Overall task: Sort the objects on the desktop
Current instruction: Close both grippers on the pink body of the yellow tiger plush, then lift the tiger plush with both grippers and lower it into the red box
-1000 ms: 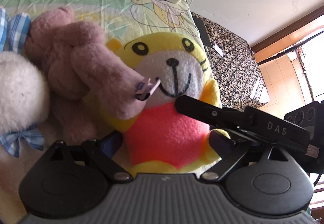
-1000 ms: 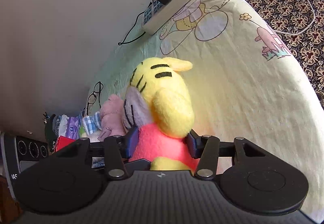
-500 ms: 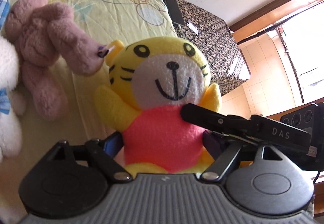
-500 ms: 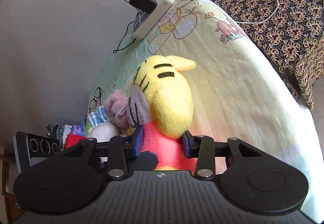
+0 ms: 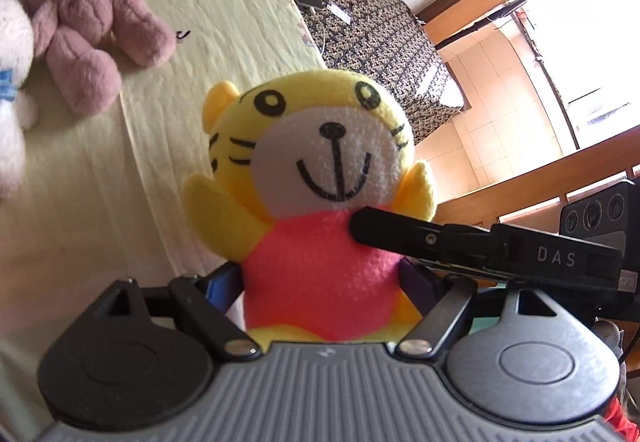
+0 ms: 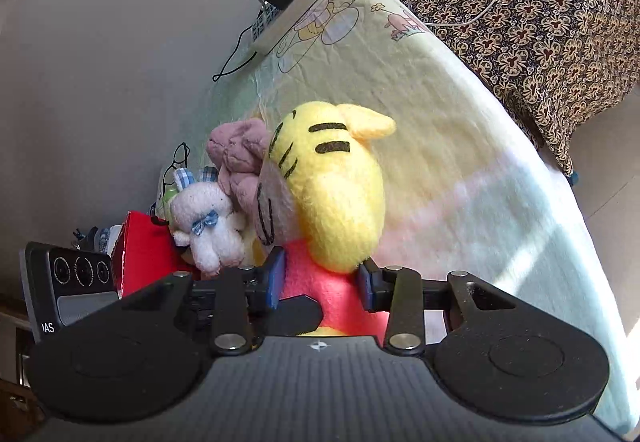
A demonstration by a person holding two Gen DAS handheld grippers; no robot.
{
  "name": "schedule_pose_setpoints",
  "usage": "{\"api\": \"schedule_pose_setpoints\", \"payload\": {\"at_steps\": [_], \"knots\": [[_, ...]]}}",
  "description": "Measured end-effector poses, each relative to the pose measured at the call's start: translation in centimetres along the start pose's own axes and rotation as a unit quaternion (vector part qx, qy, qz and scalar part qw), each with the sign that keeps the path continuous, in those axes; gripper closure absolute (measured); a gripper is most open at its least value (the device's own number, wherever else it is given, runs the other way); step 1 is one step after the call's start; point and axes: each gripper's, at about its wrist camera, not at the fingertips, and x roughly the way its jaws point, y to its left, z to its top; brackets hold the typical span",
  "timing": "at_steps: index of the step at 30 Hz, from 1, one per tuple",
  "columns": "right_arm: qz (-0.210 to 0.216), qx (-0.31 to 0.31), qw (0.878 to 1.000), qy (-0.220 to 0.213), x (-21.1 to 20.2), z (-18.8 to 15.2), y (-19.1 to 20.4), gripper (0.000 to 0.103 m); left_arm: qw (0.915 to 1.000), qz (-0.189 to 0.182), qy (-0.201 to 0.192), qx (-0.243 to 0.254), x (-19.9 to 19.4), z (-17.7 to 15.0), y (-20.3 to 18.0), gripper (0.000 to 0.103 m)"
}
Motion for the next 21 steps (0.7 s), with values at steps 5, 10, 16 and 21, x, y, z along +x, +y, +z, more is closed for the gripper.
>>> {"api": "schedule_pose_setpoints", "payload": {"at_steps": [5,10,16,21], "knots": [[0.004,-0.019,1.000,-0.021,-0.9,-1.2,3.0,0.063,0.9993,-0.008,-0.030,0.020,-3.4,-0.1,0.1,0.022],[0.014,-0.054,0.997,-0.050,-1.4,-2.6,7.8,0.063,0.9967,-0.009,-0.067,0.045,-8.6,-0.6,0.9,0.022],[0.028,-0.102,0.992,-0.066,-0.2,-5.1,14.9,0.063,0.9923,-0.010,-0.114,0.048,-15.9,-1.8,4.1,0.022],[0.048,-0.136,0.987,-0.075,2.0,-6.6,20.7,0.063,0.9864,0.000,-0.158,0.046,-21.8,-2.5,7.3,0.022]]}}
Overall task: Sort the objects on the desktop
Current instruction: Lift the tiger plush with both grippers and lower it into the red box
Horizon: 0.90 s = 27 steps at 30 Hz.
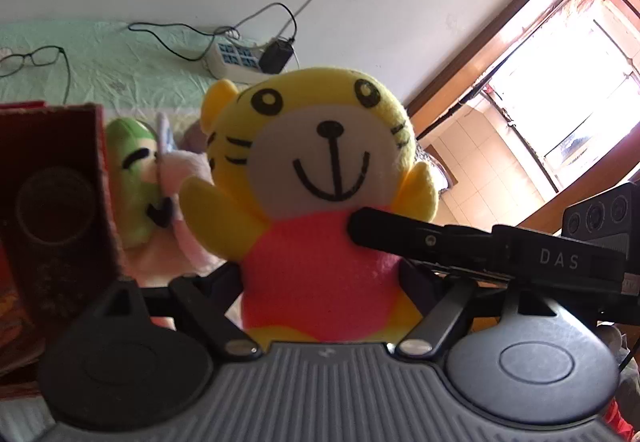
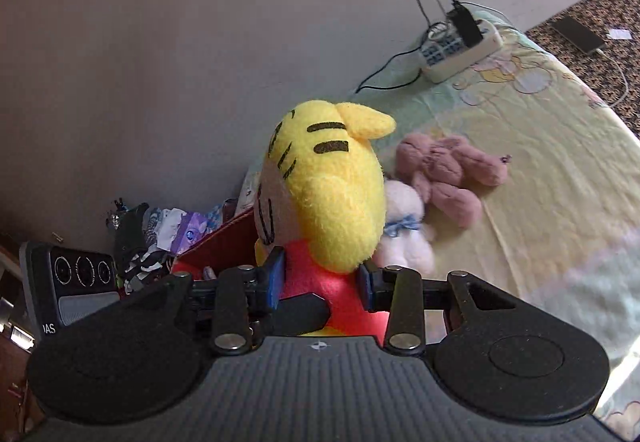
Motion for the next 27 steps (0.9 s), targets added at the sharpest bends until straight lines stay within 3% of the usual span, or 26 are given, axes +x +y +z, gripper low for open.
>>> {"api": "schedule_pose_setpoints", "payload": {"at_steps": [5,9,18,27], "knots": [[0.009,-0.027,1.000,0.004,3.6,-0.2,4.5,0.063,0.9996,0.016,-0.024,-0.006,-4.1,0.4,3.5,0.022],[-0.011,-0.051,0.999,0.016,6.6,-0.9,7.4,0.064,0.9991,0.026,-0.027,-0.020,-5.5,0.5,6.4,0.021],[-0.109,-0.115,0.986,0.060,11.9,-1.6,11.5,0.066,0.9979,0.018,-0.025,-0.056,-6.2,0.3,11.9,0.018],[-0.170,-0.178,0.966,0.078,15.2,-2.6,14.2,0.067,0.9974,0.024,-0.028,-0.062,-6.4,-0.1,14.8,0.018]]}}
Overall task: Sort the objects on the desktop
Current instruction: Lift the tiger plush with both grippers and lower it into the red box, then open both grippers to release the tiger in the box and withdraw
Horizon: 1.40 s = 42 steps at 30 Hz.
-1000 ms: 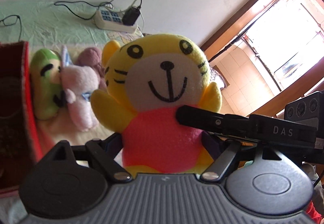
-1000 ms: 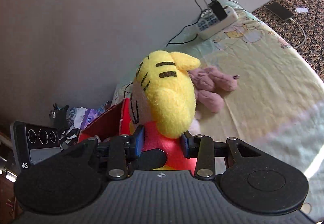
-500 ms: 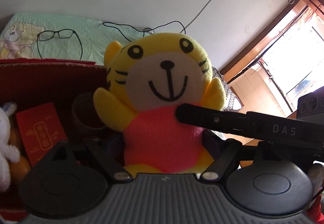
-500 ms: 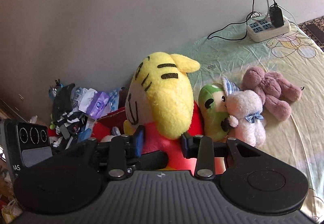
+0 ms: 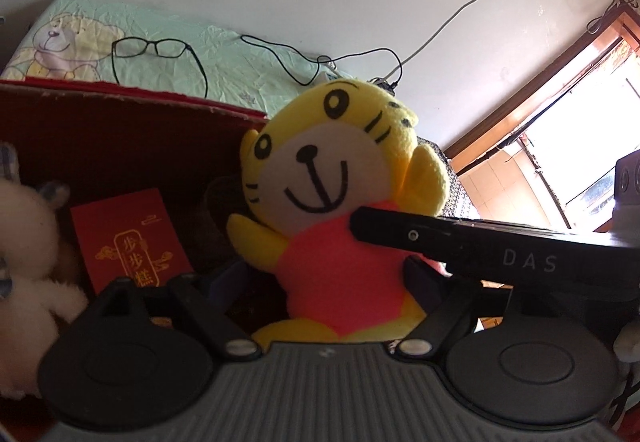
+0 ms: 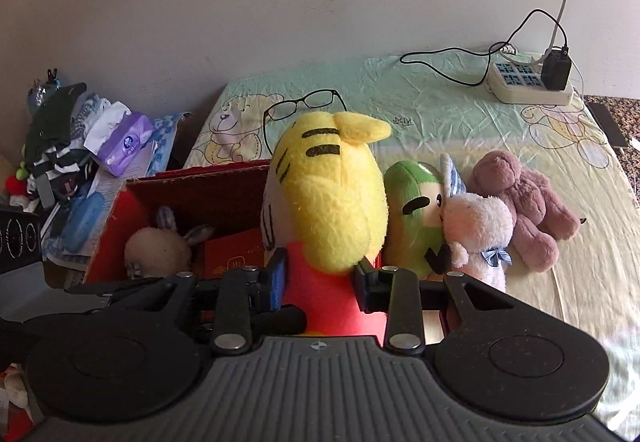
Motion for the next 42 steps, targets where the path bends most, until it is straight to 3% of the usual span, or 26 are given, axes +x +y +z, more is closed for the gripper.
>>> {"api": "schedule_pose_setpoints", "payload": {"at_steps": [9,19,22,33,36,42], "knots": [[-0.028,-0.013,0.999,0.028,2.1,-0.5,1.3,0.069,0.9996,0.026,0.004,0.002,0.4,-0.6,1.1,0.019],[-0.029,0.031,0.999,-0.007,4.0,-2.1,0.1,0.071,0.9975,0.064,0.020,0.021,2.0,-0.9,1.5,0.020],[-0.028,0.032,0.999,-0.015,3.8,-2.4,0.2,0.071,0.9962,0.077,0.017,0.036,2.0,-1.1,1.2,0.016],[-0.011,0.041,0.999,-0.027,2.7,-2.5,-0.3,0.059,0.9973,0.068,0.016,0.024,1.3,-0.9,1.9,0.013],[0.000,0.057,0.998,-0.037,2.0,-2.6,-0.9,0.059,0.9971,0.071,0.012,0.023,0.7,-0.9,1.9,0.018],[0.007,0.077,0.996,-0.044,1.2,-3.3,-1.6,0.070,0.9937,0.108,0.016,0.022,0.4,-0.7,1.7,0.018]]}}
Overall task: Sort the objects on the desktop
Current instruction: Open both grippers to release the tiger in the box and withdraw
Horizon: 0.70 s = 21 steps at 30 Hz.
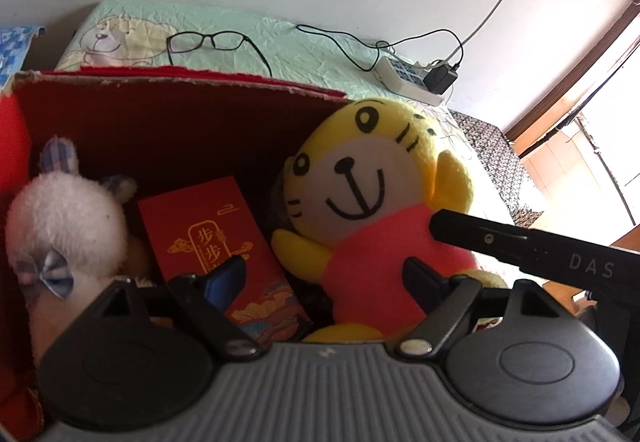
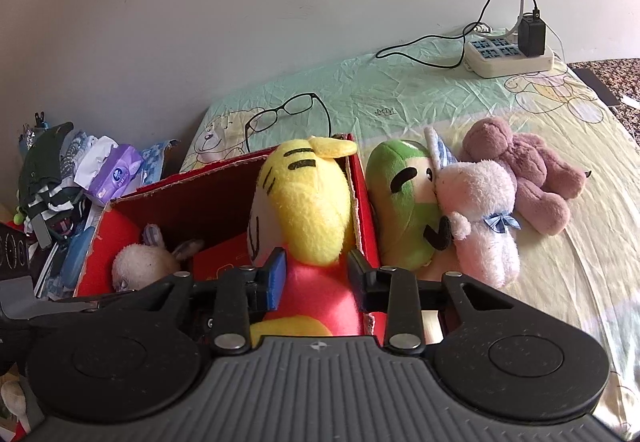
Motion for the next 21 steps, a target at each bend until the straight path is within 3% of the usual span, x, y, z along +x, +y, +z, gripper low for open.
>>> {"api": "schedule_pose_setpoints", "payload": {"at_steps": [12,21], "knots": [[0.016,0.039,0.999,-0.032,-2.6,-0.5,-2.4,0.069,0.9957,0.091,0.011,0.012,-0.2,-0.2,-1.5,0.017],[0.000,0.088,0.995,-0.047,-4.2,-1.2,-7.3,0.069,0.9881,0.146,-0.023,0.043,-1.7,0.1,-4.8,0.016]]}}
